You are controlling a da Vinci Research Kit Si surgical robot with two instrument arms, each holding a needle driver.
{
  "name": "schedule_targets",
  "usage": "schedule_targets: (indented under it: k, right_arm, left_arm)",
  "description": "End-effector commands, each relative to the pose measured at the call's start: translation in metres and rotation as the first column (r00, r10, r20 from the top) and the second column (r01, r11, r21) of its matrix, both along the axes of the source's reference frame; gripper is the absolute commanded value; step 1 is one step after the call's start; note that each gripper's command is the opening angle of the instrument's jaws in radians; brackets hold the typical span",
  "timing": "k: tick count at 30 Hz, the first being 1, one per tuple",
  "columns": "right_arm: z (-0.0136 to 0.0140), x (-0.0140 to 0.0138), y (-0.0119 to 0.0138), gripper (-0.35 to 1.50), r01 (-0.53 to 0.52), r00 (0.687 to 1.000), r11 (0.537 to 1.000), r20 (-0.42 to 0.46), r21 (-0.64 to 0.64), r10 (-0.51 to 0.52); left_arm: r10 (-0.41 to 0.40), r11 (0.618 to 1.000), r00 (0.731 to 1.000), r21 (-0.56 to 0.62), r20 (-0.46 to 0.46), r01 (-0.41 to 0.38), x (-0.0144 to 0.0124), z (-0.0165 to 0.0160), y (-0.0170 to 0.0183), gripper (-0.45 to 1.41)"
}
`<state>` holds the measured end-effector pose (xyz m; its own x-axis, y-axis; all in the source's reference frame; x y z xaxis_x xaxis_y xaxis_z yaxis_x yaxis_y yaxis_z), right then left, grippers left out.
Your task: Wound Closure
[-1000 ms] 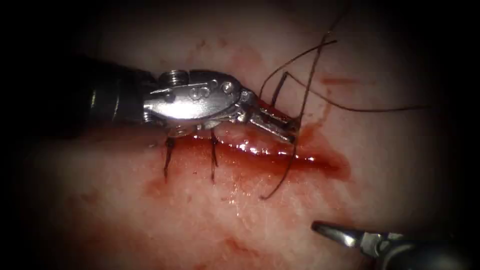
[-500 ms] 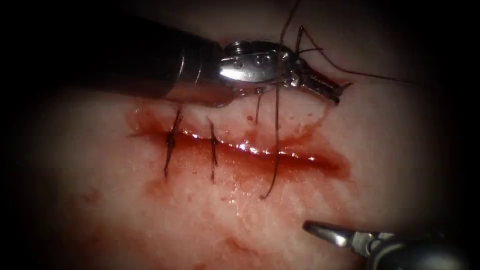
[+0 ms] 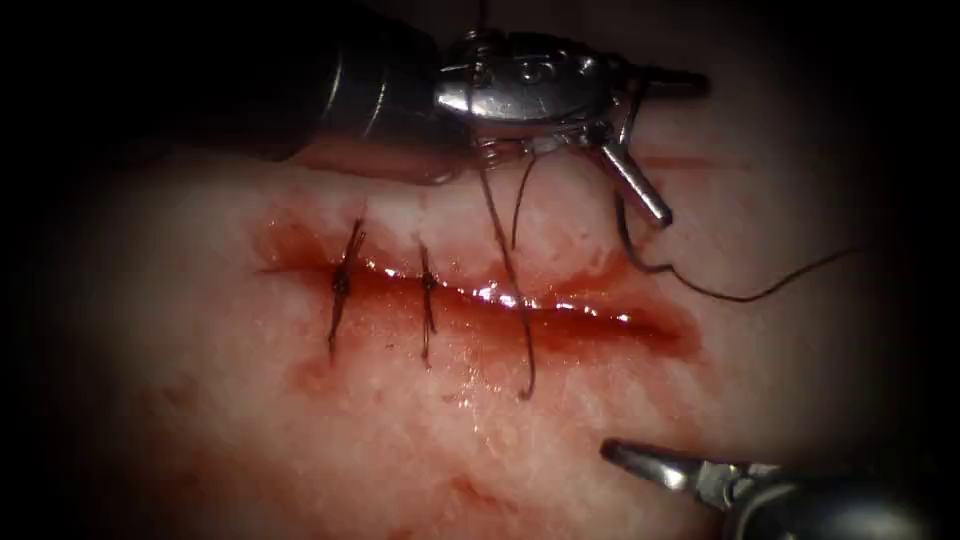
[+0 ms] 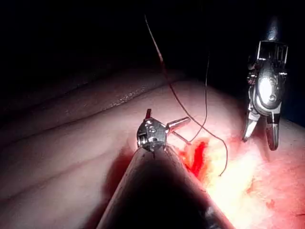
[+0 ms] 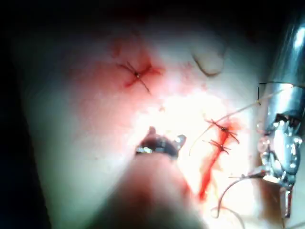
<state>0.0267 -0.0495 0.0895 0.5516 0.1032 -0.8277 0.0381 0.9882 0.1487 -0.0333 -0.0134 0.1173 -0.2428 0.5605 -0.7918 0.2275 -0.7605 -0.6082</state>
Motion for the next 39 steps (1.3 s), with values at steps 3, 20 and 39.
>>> schedule_targets:
  k: [3, 20, 39]
  right_arm:
    - [0.0004, 0.0006, -0.0003, 1.16, -0.002, 1.000, 1.000, -0.001, 0.005, 0.002]
    - [0.0007, 0.0004, 0.0020, 1.11, -0.145, 0.989, 0.989, 0.024, -0.012, 0.145]
    - [0.0093, 0.0049, 0.0059, 0.83, -0.436, 0.884, 0.893, 0.133, -0.112, 0.448]
  left_arm:
    - [0.022, 1.000, 1.000, -0.012, -0.009, -0.022, 0.0008, -0.0017, -0.0004, 1.13]
    - [-0.001, 0.993, 0.995, -0.117, -0.095, -0.010, 0.0090, -0.0052, -0.0009, 0.99]
    - [-0.015, 0.991, 0.994, -0.135, -0.106, 0.001, 0.0135, -0.0063, -0.0098, 0.83]
